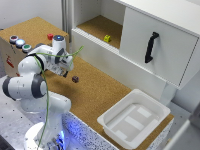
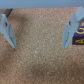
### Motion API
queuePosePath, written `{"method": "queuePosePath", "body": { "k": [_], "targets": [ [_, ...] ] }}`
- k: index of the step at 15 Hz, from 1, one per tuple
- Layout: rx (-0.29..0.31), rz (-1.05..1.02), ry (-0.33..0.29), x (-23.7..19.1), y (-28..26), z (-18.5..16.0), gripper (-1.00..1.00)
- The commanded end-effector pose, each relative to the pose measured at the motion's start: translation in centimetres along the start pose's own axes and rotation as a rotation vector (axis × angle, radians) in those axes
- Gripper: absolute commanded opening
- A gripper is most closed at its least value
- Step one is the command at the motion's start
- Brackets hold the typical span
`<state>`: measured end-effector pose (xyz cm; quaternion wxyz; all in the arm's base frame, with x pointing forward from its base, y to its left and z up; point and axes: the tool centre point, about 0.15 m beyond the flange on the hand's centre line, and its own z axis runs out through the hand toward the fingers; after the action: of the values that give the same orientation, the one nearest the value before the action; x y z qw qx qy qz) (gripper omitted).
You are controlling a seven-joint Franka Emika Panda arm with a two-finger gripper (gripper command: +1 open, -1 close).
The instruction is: Slide right the purple block
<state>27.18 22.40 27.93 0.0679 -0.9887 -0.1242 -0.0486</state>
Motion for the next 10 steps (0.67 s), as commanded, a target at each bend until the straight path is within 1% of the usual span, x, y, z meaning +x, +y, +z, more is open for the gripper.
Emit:
{"method": "queuePosePath", "body": {
  "k": [1, 2, 3, 4, 5, 6, 10],
  "targets": [
    [-0.058, -0.021, -0.093, 4.6, -0.3, 3.3, 1.0],
    [-0.066, -0.005, -0.079, 5.0, 0.2, 3.7, 1.0],
    [-0.054, 0.017, -0.061, 5.2, 0.7, 4.0, 1.0],
    [-0.047, 0.034, -0.062, 5.4, 1.2, 4.6, 1.0],
    [-0.03, 0.057, -0.045, 5.4, 1.7, 4.8, 1.0],
    [-0.016, 0.067, -0.044, 5.7, 2.1, 5.3, 1.0],
    [-0.002, 0.035, -0.02, 7.1, 2.6, 5.4, 1.0]
  ]
}}
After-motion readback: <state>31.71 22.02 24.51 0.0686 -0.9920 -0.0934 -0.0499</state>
